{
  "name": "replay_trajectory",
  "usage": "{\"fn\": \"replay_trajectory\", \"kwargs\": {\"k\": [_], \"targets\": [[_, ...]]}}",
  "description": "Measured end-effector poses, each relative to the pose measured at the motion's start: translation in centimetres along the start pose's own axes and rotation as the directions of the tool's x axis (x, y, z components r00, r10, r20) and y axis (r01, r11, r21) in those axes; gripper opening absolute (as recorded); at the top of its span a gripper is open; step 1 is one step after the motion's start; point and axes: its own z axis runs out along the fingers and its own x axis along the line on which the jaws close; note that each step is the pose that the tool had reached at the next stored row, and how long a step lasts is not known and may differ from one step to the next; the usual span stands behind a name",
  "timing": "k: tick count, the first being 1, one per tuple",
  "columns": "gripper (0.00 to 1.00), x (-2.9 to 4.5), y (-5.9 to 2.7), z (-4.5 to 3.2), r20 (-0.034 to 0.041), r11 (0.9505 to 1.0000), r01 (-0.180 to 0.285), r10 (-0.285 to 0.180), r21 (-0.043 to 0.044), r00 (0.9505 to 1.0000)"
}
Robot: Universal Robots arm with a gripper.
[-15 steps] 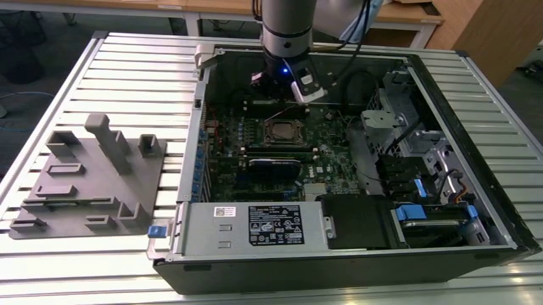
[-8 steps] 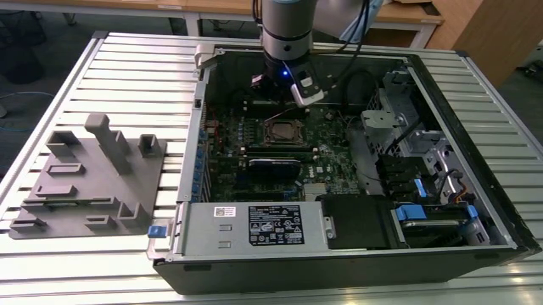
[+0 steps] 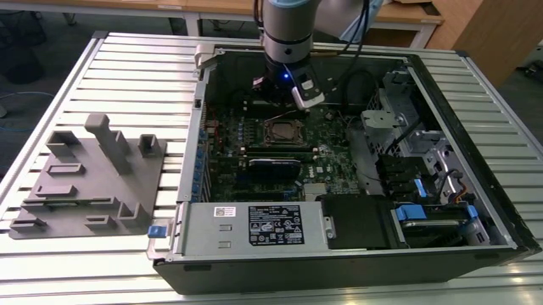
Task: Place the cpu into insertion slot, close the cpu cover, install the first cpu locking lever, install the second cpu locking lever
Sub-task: 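Install the first cpu locking lever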
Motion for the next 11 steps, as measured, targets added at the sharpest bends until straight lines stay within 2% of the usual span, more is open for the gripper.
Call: {"fn": "replay_trajectory", "kwargs": {"k": [11], "targets": [[0.11, -0.52, -0.09, 0.58, 0.0008, 1.0, -0.004, 0.004, 0.0007, 1.0]]}}
